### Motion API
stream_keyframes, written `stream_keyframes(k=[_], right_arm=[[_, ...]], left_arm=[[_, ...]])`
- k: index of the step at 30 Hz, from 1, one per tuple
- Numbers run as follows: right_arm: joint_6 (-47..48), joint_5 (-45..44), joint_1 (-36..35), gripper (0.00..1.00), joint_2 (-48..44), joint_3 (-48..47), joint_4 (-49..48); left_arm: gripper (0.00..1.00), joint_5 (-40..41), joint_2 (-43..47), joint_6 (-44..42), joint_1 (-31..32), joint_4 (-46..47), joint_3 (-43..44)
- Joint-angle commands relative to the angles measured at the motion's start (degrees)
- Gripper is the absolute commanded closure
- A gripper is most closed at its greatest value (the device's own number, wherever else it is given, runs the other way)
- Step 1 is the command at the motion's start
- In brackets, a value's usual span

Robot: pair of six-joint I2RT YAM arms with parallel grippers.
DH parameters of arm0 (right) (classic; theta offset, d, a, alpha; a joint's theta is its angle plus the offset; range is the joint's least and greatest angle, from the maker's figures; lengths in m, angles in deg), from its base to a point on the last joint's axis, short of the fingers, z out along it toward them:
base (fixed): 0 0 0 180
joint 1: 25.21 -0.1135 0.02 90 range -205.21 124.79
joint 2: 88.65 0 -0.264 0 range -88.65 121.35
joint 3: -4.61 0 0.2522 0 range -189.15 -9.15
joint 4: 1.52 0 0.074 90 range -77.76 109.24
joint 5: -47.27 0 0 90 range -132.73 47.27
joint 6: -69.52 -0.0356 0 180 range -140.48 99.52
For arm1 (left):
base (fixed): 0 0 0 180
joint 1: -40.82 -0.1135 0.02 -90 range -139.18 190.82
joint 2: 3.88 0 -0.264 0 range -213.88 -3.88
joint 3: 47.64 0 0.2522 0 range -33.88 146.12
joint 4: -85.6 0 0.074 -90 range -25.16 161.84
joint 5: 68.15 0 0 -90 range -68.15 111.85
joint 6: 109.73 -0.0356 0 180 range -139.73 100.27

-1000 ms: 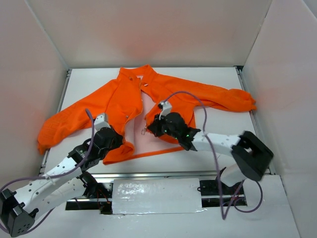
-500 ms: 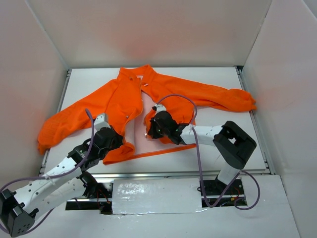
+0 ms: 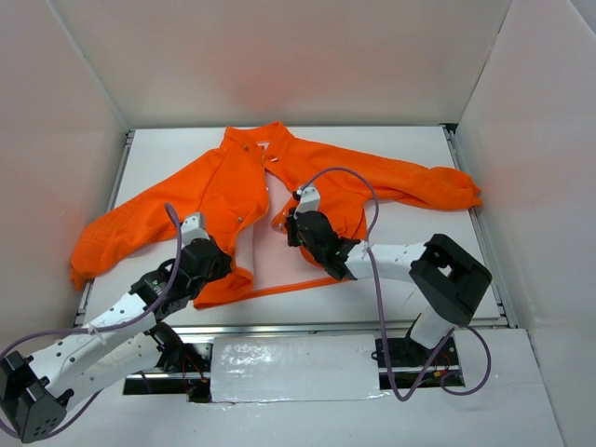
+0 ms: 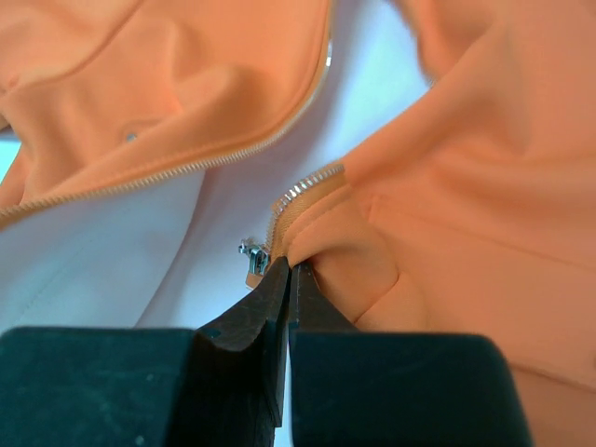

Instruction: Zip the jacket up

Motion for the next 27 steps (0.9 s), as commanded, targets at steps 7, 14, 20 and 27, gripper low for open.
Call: stream_keyframes(k=[7, 14, 20, 27], right_arm=[[13.74, -26.73, -5.63, 1.00, 0.85, -8.01, 4.06], [22.73, -3.41, -9.87, 1.00, -9.45, 11.77, -22.20], [21.48, 8.67, -7.49, 1.00, -18.05, 14.84, -16.36], [24.64, -15.32, -7.31, 1.00, -3.80, -1.89, -0.83]], left_arm=[[1.00, 1.31, -0.50, -1.55, -0.13, 0.45, 3.14], [1.00, 1.05, -0.50, -1.72, -0.13, 0.19, 3.31], [1.00, 2.02, 0.63, -2.25, -0.30, -1.49, 3.93], [1.00, 1.32, 1.34, -1.99, -0.30, -1.22, 4.28]])
